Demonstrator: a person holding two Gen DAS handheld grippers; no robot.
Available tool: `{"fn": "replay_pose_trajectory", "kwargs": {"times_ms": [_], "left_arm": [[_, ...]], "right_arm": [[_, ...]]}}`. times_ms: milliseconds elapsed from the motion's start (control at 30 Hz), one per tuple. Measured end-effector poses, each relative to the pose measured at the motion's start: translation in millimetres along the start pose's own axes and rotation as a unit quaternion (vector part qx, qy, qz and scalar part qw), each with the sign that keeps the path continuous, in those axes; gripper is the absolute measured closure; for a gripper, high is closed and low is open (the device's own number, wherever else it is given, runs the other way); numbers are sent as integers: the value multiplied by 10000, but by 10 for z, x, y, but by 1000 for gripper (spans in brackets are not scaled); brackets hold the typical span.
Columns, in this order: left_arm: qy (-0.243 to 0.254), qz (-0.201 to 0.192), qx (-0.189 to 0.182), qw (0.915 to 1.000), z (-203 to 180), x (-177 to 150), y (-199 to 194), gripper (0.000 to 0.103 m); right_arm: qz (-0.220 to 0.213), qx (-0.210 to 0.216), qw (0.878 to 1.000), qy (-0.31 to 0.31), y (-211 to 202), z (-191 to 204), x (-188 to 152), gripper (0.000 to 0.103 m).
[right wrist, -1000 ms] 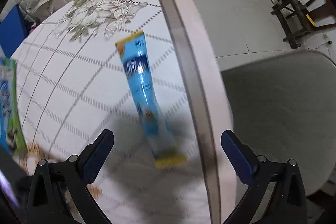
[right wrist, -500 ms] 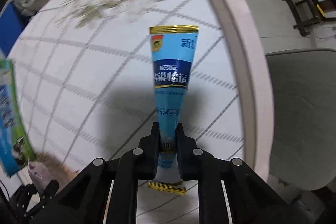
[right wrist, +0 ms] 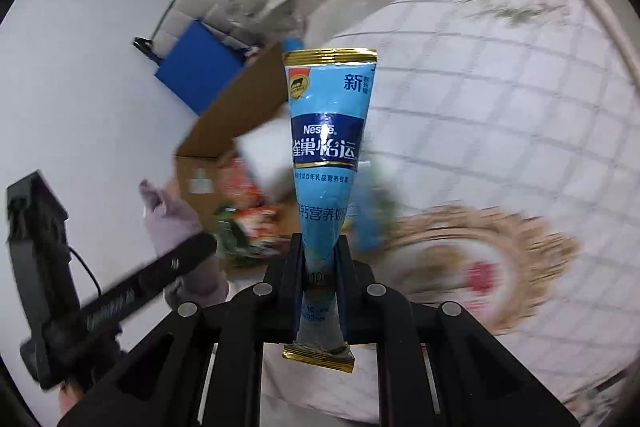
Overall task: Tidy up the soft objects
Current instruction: 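Drop the sock and the tube into the box, opening both tools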
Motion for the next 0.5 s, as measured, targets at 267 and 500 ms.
{"fn": "replay_pose_trajectory", "kwargs": {"times_ms": [267,500], "left_arm": [[-585,453,118,9972,1058,700,368,64],[-696,995,158,9925,1291,1025,865,64]], "right_arm": [[-18,-957,9926,-742,799,820,327,88],[132,-1255,9917,-243,1098,786,686,88]]}}
Point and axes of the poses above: each gripper's, at about its wrist camera, not at the fingertips, and y roughly the way its jaws point, z to its left, x to its top, the point moved 4 cm from there along y, roughly the way its jaws point, and after that the axes turned 4 degrees about z, right-handed, at the moved point
